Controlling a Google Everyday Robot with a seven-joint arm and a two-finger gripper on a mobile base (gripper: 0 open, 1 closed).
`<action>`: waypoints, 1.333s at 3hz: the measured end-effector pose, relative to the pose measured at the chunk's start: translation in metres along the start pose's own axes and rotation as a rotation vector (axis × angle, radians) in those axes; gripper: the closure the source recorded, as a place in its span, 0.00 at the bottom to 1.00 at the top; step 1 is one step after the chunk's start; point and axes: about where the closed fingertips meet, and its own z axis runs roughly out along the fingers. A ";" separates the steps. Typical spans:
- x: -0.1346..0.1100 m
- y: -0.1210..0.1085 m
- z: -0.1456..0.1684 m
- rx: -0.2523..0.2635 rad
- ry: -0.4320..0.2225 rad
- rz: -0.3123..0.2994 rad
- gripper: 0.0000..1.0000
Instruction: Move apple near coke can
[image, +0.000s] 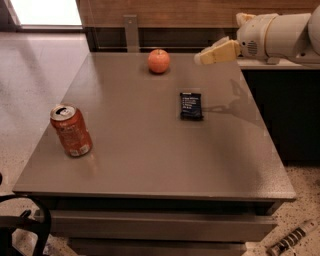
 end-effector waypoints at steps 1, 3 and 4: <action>-0.008 0.000 0.050 -0.051 -0.031 0.019 0.00; 0.028 0.014 0.140 -0.003 0.031 0.132 0.00; 0.043 0.019 0.177 -0.003 0.055 0.172 0.00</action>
Offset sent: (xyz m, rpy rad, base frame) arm 0.0856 0.0773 -0.0689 0.1120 0.0836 -0.0689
